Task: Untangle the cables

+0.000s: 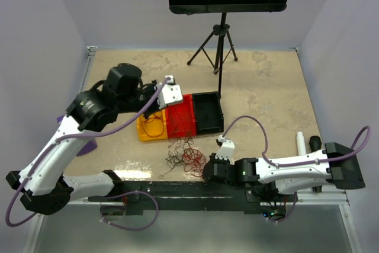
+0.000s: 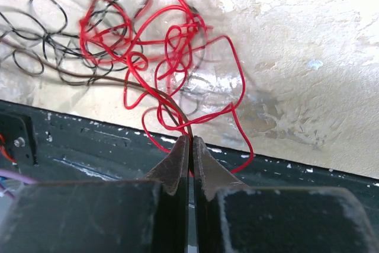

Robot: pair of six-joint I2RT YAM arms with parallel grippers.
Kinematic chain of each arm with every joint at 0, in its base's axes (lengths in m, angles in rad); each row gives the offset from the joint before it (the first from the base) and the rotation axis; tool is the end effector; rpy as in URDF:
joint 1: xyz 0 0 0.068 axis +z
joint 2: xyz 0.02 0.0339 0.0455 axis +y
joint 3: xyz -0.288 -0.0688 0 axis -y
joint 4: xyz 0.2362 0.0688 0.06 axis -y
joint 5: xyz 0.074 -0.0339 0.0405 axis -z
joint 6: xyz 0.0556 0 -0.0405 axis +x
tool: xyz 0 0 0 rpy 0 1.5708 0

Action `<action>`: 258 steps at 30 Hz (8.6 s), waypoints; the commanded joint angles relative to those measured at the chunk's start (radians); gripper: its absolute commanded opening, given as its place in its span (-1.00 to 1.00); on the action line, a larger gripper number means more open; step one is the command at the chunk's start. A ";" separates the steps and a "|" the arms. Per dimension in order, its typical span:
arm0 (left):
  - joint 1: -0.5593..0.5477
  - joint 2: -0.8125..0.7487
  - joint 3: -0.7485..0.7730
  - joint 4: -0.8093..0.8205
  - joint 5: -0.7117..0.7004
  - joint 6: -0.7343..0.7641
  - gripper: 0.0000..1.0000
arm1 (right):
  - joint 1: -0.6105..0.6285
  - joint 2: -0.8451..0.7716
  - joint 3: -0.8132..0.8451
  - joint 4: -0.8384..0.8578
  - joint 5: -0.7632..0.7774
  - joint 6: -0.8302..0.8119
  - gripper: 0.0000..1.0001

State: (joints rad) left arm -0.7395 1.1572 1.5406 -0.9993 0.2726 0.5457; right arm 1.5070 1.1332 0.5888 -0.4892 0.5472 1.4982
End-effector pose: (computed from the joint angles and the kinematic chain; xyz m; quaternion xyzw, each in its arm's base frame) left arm 0.1413 -0.1492 0.4475 0.5773 0.6670 -0.1642 0.4414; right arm 0.0412 0.1910 0.1990 0.0676 0.9286 0.2372 0.2773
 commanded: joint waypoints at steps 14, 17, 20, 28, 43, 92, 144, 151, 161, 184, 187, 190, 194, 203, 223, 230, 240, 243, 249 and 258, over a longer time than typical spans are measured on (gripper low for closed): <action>0.008 -0.039 0.587 0.241 -0.298 -0.159 -1.00 | 0.004 0.014 -0.020 0.000 -0.004 0.030 -1.00; 0.008 -0.060 0.589 0.379 -0.354 -0.158 -1.00 | 0.004 0.016 -0.027 0.012 -0.010 0.031 -1.00; 0.008 -0.070 0.592 0.502 -0.389 -0.147 -1.00 | 0.004 0.026 -0.027 0.018 -0.012 0.030 -1.00; 0.008 -0.033 0.702 0.827 -0.516 -0.118 -1.00 | 0.005 0.056 -0.050 0.046 -0.033 0.037 -1.00; 0.011 -0.128 0.439 0.674 -0.277 -0.164 -0.88 | 0.004 0.011 0.055 -0.078 0.065 0.031 -1.00; 0.012 -0.097 0.392 0.588 -0.029 -0.196 -0.85 | 0.004 -0.195 0.350 0.457 0.329 -0.989 0.91; 0.011 -0.143 0.382 0.568 -0.044 -0.176 -0.89 | 0.004 0.045 0.408 0.704 0.169 -1.012 -0.22; 0.011 -0.206 0.320 0.613 -0.191 -0.121 -0.99 | 0.004 -0.093 0.384 0.507 0.374 -0.891 -1.00; 0.012 -0.297 0.141 0.785 -0.584 0.071 -1.00 | 0.005 -0.312 0.476 0.140 0.652 -0.645 -1.00; 0.012 -0.447 -0.324 0.646 -0.383 -0.079 -1.00 | 0.002 -0.179 0.816 0.831 0.778 -1.579 -1.00; 0.011 -0.420 -0.387 0.718 -0.459 -0.118 -1.00 | -0.002 -0.107 0.861 0.836 0.784 -1.630 -1.00; 0.011 -0.363 -0.441 0.775 -0.562 -0.154 -1.00 | -0.025 -0.061 0.888 0.824 0.763 -1.629 -1.00; 0.012 -0.283 -0.461 0.745 -0.613 -0.268 -0.51 | -0.037 -0.007 0.933 0.792 0.721 -1.609 -1.00; 0.019 -0.272 -0.488 0.731 -0.440 -0.458 0.29 | -0.083 0.123 1.112 0.707 0.637 -1.630 -1.00; 0.052 -0.350 -0.456 0.574 -0.315 -0.495 1.00 | -0.234 0.270 1.283 0.472 0.465 -1.517 -1.00; 0.054 -0.334 -0.407 0.608 -0.204 -0.611 1.00 | -0.235 0.312 1.336 0.446 0.444 -1.507 -1.00; 0.052 -0.278 -0.389 0.683 -0.140 -0.571 0.99 | -0.235 0.326 1.336 0.431 0.408 -1.454 -1.00; 0.051 -0.286 -0.436 0.691 -0.173 -0.474 0.96 | -0.235 0.321 1.332 0.432 0.402 -1.455 -1.00; 0.052 -0.320 -0.594 0.671 -0.026 -0.365 0.97 | -0.235 0.317 1.365 0.420 0.396 -1.461 -1.00; 0.052 -0.297 -0.628 0.688 0.030 -0.424 0.99 | -0.235 0.293 1.464 0.406 0.370 -1.469 -1.00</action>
State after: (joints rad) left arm -0.6876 0.8543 0.9249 -0.3710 0.2573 0.1501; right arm 1.2751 1.4643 1.9671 -0.0921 0.9546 0.0326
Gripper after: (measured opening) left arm 0.987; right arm 0.014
